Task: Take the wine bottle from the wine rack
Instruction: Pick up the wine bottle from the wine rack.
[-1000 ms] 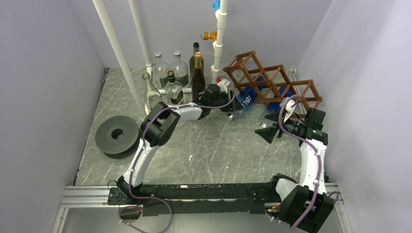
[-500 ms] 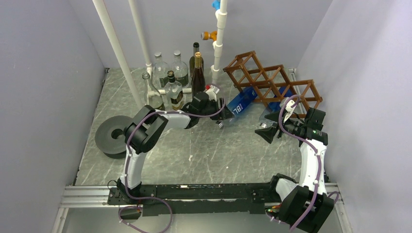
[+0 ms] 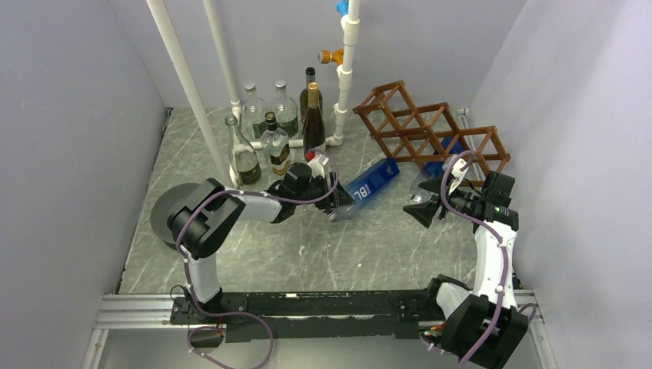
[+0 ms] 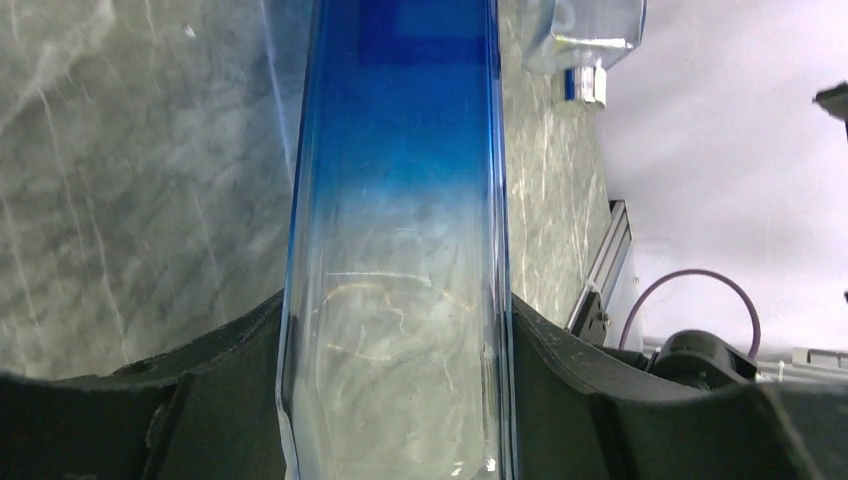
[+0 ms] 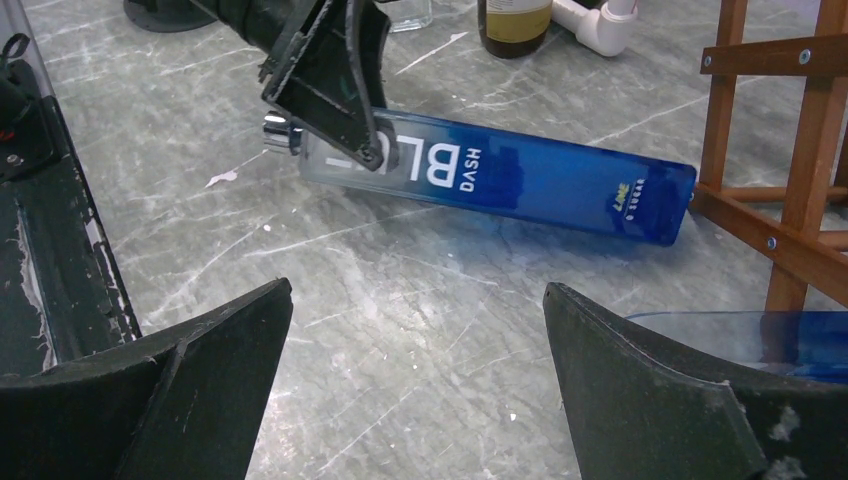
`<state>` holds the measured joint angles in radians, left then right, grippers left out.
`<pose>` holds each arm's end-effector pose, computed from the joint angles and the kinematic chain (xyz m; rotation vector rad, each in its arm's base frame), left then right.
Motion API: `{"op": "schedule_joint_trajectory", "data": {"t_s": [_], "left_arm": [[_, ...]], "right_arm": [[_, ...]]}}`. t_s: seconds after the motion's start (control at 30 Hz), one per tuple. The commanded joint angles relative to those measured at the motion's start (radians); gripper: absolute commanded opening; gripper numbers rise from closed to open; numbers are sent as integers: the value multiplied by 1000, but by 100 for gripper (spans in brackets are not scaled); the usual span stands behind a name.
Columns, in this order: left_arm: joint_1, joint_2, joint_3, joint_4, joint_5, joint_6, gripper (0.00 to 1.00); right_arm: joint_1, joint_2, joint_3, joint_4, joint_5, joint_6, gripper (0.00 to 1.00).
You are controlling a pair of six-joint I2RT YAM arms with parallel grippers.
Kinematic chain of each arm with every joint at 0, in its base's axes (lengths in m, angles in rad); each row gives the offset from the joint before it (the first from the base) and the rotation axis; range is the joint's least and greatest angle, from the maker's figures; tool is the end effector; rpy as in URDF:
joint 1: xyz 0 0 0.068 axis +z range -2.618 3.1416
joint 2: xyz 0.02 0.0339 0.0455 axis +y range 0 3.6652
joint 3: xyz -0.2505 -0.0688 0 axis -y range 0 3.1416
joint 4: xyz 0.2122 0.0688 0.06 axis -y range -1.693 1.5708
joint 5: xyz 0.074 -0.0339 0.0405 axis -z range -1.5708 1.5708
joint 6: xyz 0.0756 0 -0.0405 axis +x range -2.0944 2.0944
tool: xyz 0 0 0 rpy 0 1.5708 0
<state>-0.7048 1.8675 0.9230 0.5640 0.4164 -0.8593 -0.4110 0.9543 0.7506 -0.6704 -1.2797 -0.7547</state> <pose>0.2842 -0.2819 0.1631 0.1430 2.2026 -1.3700 0.1724 0.0039 0.2603 -0.7847 1.6849 0.7563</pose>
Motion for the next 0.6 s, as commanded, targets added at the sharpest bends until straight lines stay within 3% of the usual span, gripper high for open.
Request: {"op": "schedule_joint_trajectory", "data": {"t_s": [0.0, 0.37, 0.57], "left_arm": [[-3, -150, -27, 280, 62, -37, 0], [0, -285, -153, 267, 72, -48, 0], [5, -373, -203, 176, 104, -37, 0]], "right_arm": [[-6, -8, -3, 32, -13, -2, 100], [-6, -6, -5, 21, -16, -18, 100], [-1, -5, -5, -29, -36, -102, 100]]}}
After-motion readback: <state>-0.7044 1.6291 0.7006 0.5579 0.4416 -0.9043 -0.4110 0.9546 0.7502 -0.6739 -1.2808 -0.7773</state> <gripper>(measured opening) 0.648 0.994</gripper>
